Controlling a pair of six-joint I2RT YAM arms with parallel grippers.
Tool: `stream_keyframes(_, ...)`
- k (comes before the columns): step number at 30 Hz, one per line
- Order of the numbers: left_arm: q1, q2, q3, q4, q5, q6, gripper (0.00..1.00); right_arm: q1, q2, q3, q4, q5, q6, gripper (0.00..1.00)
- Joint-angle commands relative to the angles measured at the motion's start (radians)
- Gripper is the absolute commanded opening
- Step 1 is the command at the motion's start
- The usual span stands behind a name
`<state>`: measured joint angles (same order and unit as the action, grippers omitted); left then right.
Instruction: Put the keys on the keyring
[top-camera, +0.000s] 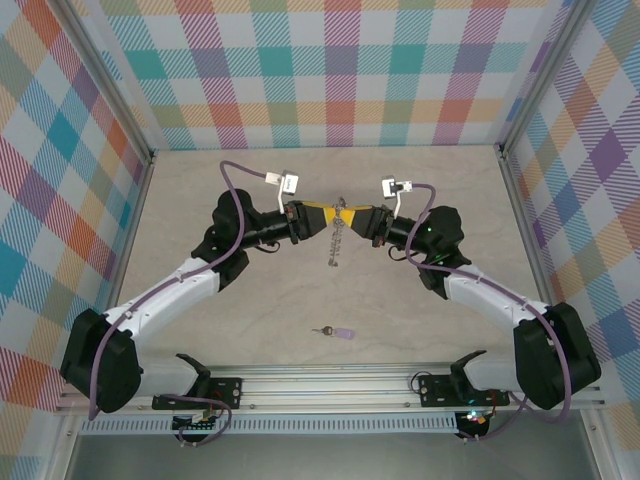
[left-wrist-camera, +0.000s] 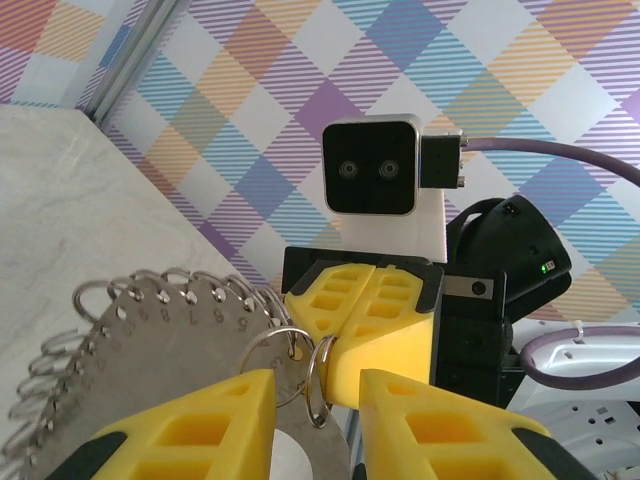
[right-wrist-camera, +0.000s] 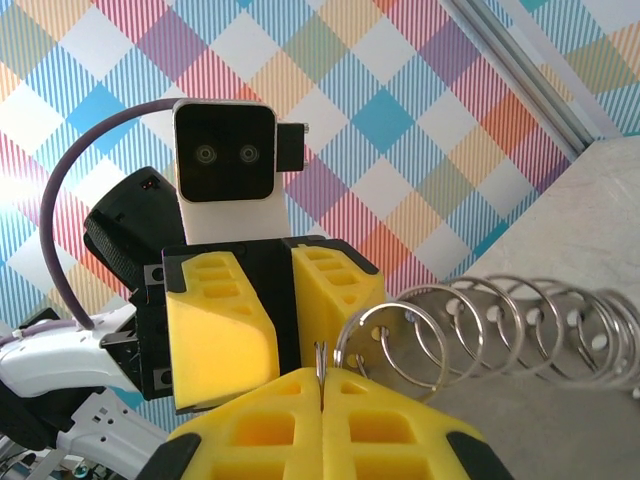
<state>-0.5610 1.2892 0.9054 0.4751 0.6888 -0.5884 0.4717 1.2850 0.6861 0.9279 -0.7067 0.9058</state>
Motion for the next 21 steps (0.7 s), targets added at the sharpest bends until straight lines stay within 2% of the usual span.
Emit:
stream_keyframes(1, -0.008, 0.004, 0.01, 0.058, 0.014, -0.011, 0.28, 0.002, 0.003, 0.015, 0.081, 0.003, 0.013, 0.0)
stream_keyframes(21, -0.027, 0.027, 0.016, 0.087, 0.02, -0.02, 0.22, 0.004, 0.02, 0.014, 0.092, 0.01, 0.021, 0.0)
